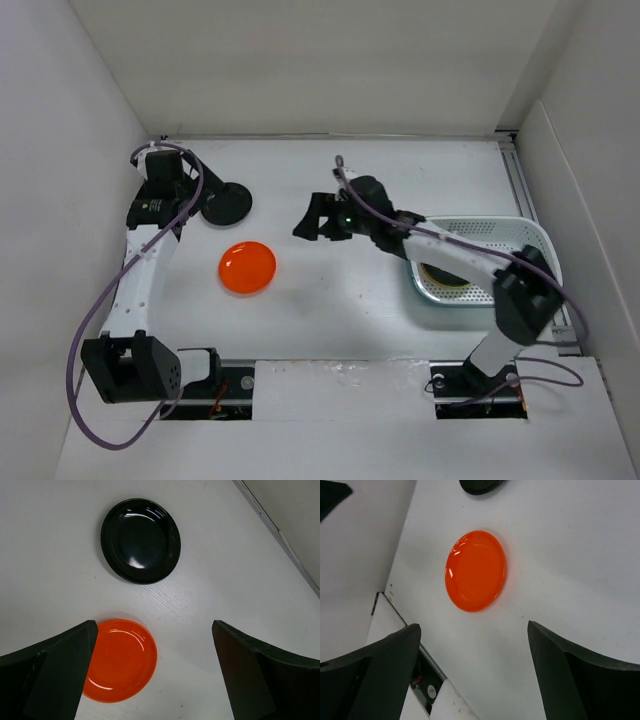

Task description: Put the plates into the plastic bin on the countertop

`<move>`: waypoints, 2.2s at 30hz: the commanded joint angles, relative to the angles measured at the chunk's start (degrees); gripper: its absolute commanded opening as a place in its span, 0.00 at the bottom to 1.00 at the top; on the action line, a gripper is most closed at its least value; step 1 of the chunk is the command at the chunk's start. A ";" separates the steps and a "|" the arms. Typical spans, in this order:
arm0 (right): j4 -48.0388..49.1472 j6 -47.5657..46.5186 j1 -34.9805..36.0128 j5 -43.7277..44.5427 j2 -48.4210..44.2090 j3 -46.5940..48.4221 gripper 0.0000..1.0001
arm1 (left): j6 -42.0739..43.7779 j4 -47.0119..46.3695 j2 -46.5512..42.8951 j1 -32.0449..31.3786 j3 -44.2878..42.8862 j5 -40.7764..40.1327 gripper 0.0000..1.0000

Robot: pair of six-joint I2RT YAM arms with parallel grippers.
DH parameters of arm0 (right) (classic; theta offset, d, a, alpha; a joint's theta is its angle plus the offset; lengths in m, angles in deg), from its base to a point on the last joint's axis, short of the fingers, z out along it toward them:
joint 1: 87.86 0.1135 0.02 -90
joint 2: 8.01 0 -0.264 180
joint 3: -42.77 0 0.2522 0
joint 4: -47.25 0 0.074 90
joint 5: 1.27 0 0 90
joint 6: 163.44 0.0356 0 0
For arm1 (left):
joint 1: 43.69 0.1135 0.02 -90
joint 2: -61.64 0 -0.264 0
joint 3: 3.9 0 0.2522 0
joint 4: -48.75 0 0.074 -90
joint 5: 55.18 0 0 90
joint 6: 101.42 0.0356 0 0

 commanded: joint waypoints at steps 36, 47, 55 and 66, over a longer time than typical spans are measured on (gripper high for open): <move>14.76 10.59 1.12 -16.23 41.08 19.95 0.00 | 8.01 -4.08 -7.41 -0.68 4.06 2.14 1.00; 9.76 4.01 -16.18 -9.44 2.57 -6.77 0.00 | 8.01 -6.98 -11.54 -0.68 6.61 4.86 1.00; 5.01 4.07 -40.61 -8.30 -17.40 -25.84 0.00 | 8.01 -8.30 -11.54 -0.68 7.74 10.56 1.00; -10.89 7.59 -60.15 7.50 -43.78 -38.52 0.00 | 8.01 -8.91 -11.54 -0.68 8.28 13.65 1.00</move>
